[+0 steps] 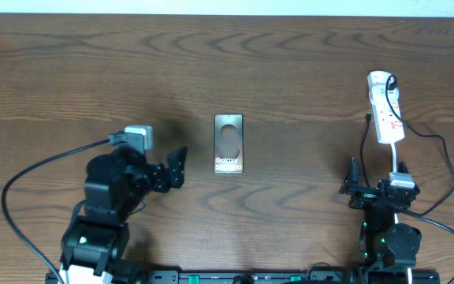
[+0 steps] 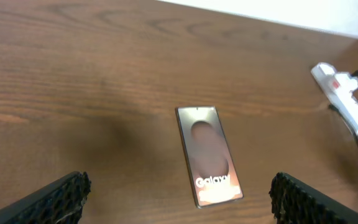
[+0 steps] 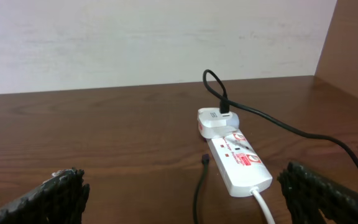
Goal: Plug charger to phone and switch on socket
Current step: 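Move the left gripper over the silver phone on the table, then lower the left gripper and close it on the phone's top edge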
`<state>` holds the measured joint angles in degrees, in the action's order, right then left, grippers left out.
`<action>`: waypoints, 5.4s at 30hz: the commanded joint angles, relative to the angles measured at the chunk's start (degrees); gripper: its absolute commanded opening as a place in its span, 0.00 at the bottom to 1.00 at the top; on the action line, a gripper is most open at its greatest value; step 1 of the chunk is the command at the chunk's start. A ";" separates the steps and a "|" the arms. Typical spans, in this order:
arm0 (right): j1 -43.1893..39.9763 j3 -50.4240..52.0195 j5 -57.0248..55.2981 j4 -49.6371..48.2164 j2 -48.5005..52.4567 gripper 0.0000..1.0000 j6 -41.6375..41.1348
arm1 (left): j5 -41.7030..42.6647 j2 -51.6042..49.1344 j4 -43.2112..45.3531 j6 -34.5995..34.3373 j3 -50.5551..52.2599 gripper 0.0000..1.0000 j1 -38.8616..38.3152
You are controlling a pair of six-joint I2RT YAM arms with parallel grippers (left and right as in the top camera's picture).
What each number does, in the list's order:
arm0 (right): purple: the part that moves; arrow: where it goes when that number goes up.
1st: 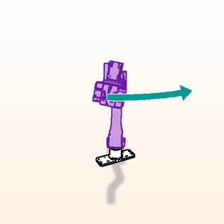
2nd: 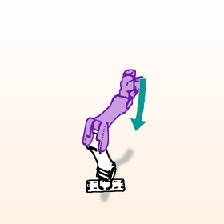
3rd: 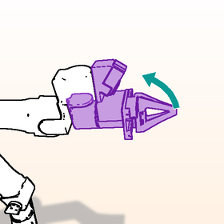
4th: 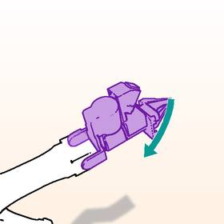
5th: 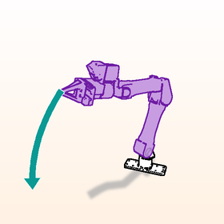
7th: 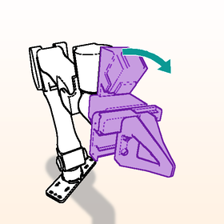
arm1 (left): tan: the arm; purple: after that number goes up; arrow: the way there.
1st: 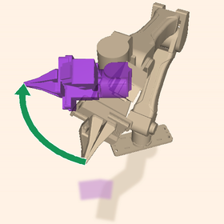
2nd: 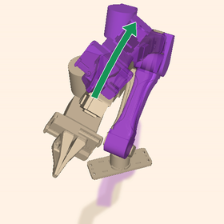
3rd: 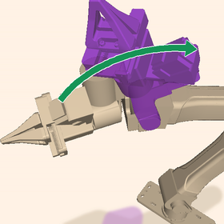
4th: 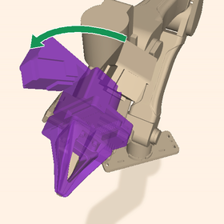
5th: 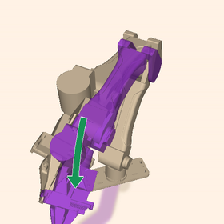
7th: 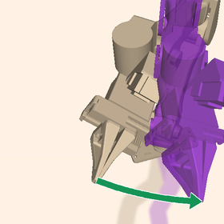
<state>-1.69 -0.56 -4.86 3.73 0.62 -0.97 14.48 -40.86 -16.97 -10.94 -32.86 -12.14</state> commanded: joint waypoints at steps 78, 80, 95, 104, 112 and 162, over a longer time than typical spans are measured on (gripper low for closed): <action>-0.13 0.26 0.07 0.09 -0.31 0.99 0.66 | -17.25 -64.74 -16.37 -15.28 -40.50 0.98 -20.39; -0.13 0.26 0.07 0.09 -0.31 0.99 0.66 | -16.50 -66.20 -16.22 -15.28 -40.50 0.98 -20.39; -0.13 0.26 0.07 0.09 -0.31 0.99 0.66 | -12.07 -71.28 -13.99 -14.40 -40.50 0.98 -20.44; -0.13 0.26 0.07 0.09 -0.31 0.99 0.66 | -11.87 -71.28 -13.38 -14.34 -40.50 0.98 -20.61; -0.13 0.26 0.07 0.09 -0.31 0.99 0.66 | -16.22 -71.34 -12.02 -14.21 -40.50 0.98 -22.99; -0.13 0.26 0.07 0.09 -0.31 0.99 0.66 | -19.43 -75.21 -11.10 -19.19 -39.60 0.84 -22.99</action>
<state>-1.69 -0.56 -4.86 3.75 0.62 -0.97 -5.08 -114.65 -27.44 -29.41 -72.69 -35.27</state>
